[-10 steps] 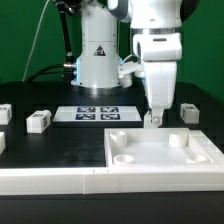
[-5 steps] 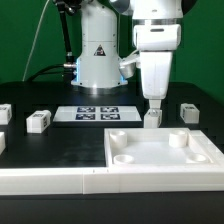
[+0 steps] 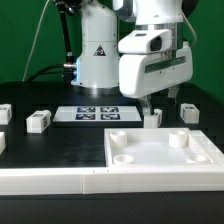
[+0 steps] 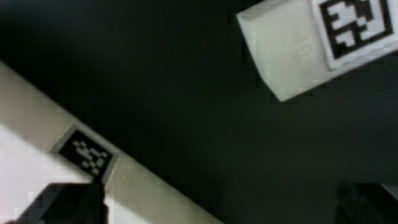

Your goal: Assemble one leg

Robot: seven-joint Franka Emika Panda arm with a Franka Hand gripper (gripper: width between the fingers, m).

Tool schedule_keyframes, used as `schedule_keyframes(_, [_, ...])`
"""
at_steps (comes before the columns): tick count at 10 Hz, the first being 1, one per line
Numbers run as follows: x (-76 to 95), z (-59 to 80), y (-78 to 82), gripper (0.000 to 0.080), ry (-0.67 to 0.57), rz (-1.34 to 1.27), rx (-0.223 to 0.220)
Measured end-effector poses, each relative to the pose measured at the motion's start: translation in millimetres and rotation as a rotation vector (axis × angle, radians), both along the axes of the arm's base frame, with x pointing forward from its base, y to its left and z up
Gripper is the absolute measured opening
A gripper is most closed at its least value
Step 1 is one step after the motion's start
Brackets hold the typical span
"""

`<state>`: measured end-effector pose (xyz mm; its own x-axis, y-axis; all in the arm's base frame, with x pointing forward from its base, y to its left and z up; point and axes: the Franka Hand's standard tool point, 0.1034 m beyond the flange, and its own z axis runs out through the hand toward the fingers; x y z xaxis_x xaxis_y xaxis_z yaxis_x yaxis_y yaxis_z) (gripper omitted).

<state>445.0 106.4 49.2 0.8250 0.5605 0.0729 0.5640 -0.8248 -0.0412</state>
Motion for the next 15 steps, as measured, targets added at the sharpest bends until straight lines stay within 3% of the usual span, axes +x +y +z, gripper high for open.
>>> schedule_keyframes(5, [-0.7, 0.7, 11.5, 0.0648, 0.033, -0.463, 0.049])
schedule_keyframes(9, [-21.0, 0.4, 60.1, 0.0648, 0.054, -0.558, 0.07])
schedule_keyframes(11, [-34.7, 0.4, 92.0, 0.0648, 0.068, -0.575, 0.073])
schedule_keyframes(14, [-36.8, -1.6, 95.1, 0.0648, 0.087, -0.559, 0.061])
schedule_keyframes(15, [-40.5, -3.6, 92.6, 0.0648, 0.126, -0.55, 0.037])
